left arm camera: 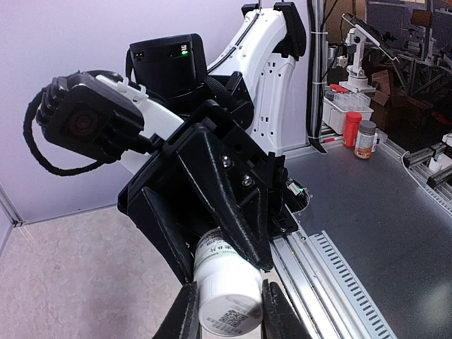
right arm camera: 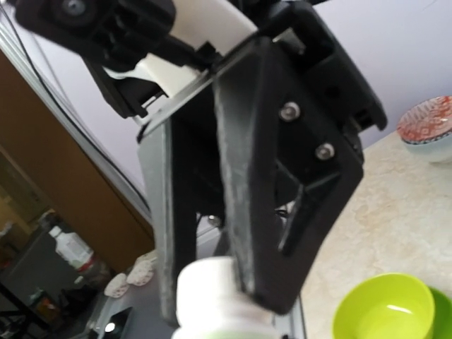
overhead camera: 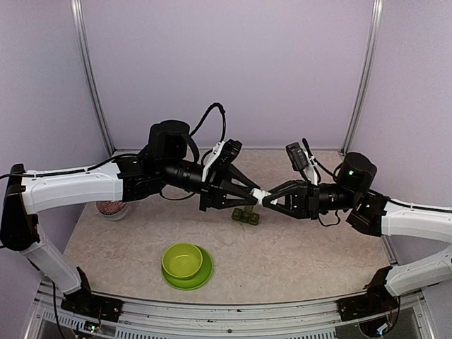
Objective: Sort the pills into containers
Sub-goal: Unscrew the lid of the pill bottle from the pill bottle.
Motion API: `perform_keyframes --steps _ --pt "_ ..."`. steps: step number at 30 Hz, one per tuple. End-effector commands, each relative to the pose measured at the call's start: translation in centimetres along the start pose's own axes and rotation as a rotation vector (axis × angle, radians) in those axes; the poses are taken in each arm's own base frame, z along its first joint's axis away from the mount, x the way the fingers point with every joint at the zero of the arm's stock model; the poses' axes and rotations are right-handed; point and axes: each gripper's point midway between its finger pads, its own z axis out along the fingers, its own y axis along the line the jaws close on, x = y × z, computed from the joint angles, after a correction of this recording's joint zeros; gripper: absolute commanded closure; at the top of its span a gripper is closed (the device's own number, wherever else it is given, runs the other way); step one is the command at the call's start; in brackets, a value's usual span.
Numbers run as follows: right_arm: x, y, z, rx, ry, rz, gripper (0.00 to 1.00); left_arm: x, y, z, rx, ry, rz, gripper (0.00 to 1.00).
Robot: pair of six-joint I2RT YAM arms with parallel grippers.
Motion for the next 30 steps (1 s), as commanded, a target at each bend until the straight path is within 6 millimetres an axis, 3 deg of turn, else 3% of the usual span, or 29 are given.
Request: perform_keyframes --steps 1,9,13,17,19,20,24,30 --pt "-1.5 -0.5 -0.1 0.079 -0.044 -0.089 0.90 -0.5 0.3 0.5 -0.009 -0.029 -0.076 0.96" --pt "-2.9 -0.9 -1.8 0.235 -0.092 -0.315 0.89 0.1 1.9 1.5 -0.004 -0.043 -0.419 0.90" --pt "-3.6 -0.5 -2.5 0.268 -0.116 -0.372 0.89 -0.7 1.2 1.6 0.051 -0.078 -0.481 0.67" --pt "-3.7 0.5 -2.3 0.217 -0.128 -0.352 0.89 -3.1 1.2 0.0 0.000 -0.152 -0.358 0.34" --pt "-3.7 0.9 -2.4 0.190 -0.145 -0.336 0.89 -3.7 1.4 -0.5 -0.039 -0.169 -0.293 0.10" --pt "-3.7 1.2 -2.4 0.176 -0.155 -0.330 0.89 -3.8 1.5 -0.7 -0.061 -0.173 -0.265 0.02" --pt "-3.9 2.2 -2.6 0.118 -0.205 -0.302 0.89 -4.0 1.6 -1.1 -0.102 -0.206 -0.186 0.01" --pt "-3.6 1.7 -1.9 0.109 -0.248 -0.293 0.89 -4.4 1.3 -0.7 -0.109 -0.317 -0.171 0.01"
